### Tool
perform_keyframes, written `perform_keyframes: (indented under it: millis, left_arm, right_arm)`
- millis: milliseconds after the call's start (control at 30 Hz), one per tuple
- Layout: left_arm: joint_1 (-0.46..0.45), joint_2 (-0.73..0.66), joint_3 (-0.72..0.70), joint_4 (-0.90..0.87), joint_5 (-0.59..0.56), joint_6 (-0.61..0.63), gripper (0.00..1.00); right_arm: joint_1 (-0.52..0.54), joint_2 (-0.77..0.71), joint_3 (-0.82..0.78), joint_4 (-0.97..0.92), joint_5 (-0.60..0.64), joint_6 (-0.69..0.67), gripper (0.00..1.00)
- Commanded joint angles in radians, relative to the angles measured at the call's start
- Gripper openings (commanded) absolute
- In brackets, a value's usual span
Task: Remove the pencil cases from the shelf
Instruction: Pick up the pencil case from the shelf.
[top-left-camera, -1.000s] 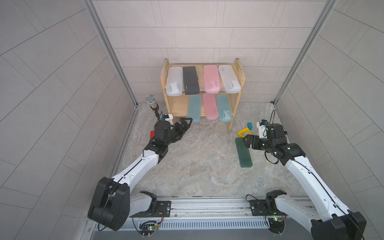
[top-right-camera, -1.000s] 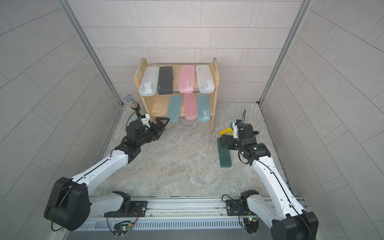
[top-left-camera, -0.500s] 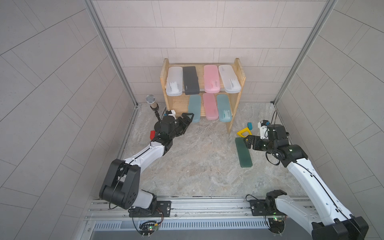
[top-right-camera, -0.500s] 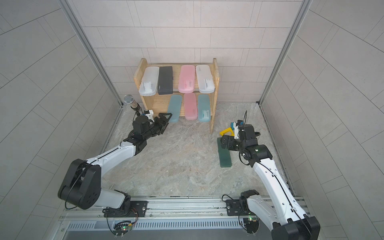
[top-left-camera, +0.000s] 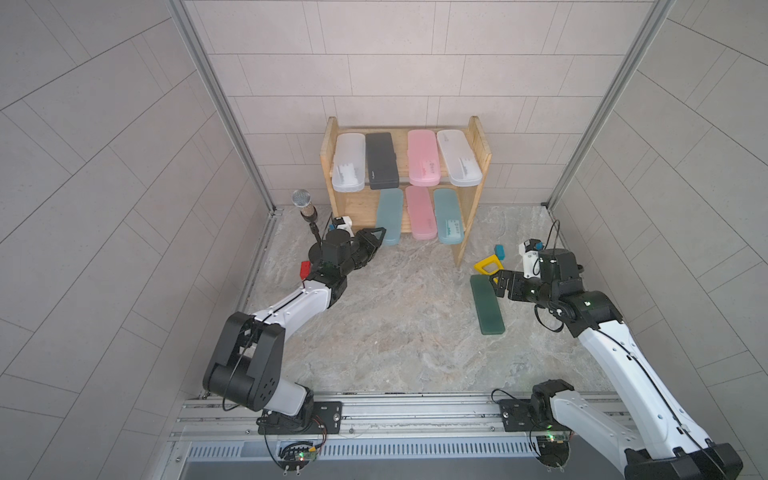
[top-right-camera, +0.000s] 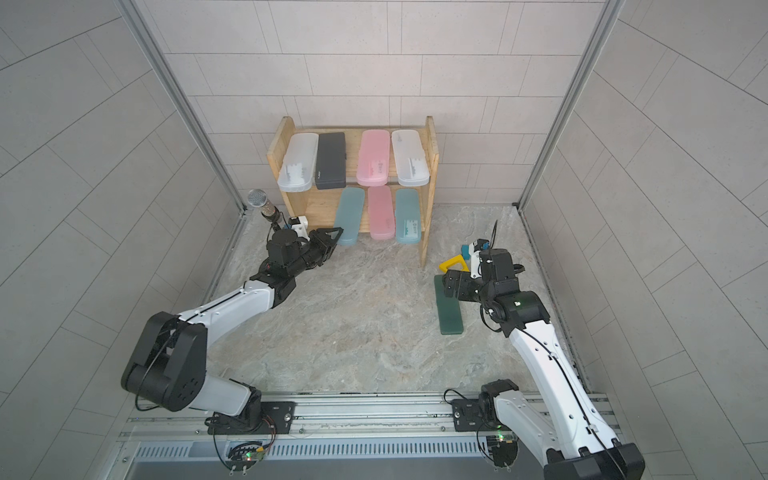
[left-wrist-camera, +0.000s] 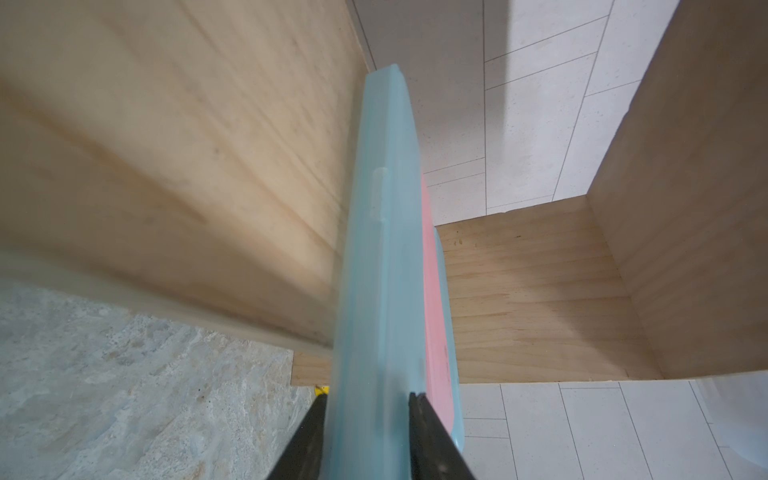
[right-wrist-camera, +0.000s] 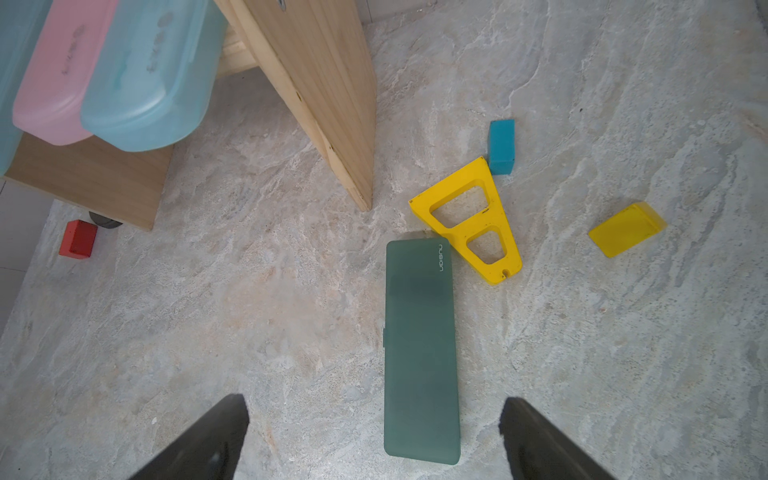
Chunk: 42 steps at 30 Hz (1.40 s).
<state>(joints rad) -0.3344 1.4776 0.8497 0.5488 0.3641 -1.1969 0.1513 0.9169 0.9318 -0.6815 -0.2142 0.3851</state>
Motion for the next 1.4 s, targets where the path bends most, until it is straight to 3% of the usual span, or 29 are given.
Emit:
perform_keyframes:
  millis: [0,200,333,533,633,767,967,1167,1367]
  left_arm:
    - [-0.006,-0.022,0.002,-0.02,-0.016,0.023,0.22]
    - [-0.005,-0.076,-0.049,-0.019,-0.031,0.045,0.0]
    - [-0.006,-0.161,-0.098,-0.03,-0.031,0.103,0.0]
    - [-0.005,-0.438,-0.266,-0.095,-0.124,0.262,0.0]
    - [-0.006,-0.596,-0.356,-0.094,-0.111,0.346,0.0]
    - [-0.01,-0.865,-0.482,-0.128,-0.107,0.433,0.0]
    - [-0.013,-1.185,-0.574,-0.248,-0.079,0.526,0.0]
    - [-0.012,-1.316,-0.613,-0.273,-0.065,0.548,0.0]
    - [-0.012,-1.336,-0.613,-0.276,-0.036,0.58,0.0]
  right_arm:
    - [-0.002,-0.014,0.023,-0.022,0.014,-0.008,1.0]
    - [-0.001,-0.039,0.034,-0.023,-0.003,0.002,1.0]
    - [0.006,-0.059,0.041,-0.005,-0.075,0.057,1.0]
    - [0.088,-0.111,0.034,0.046,-0.103,0.149,1.0]
    - [0.193,-0.128,0.002,0.126,-0.071,0.228,0.99]
    - [0.446,-0.107,-0.035,0.299,0.091,0.34,0.99]
    - [0.739,0.121,0.099,0.444,0.256,0.374,1.0]
    - [0.881,0.339,0.297,0.489,0.339,0.335,1.0]
    - [0.945,0.477,0.448,0.493,0.387,0.313,1.0]
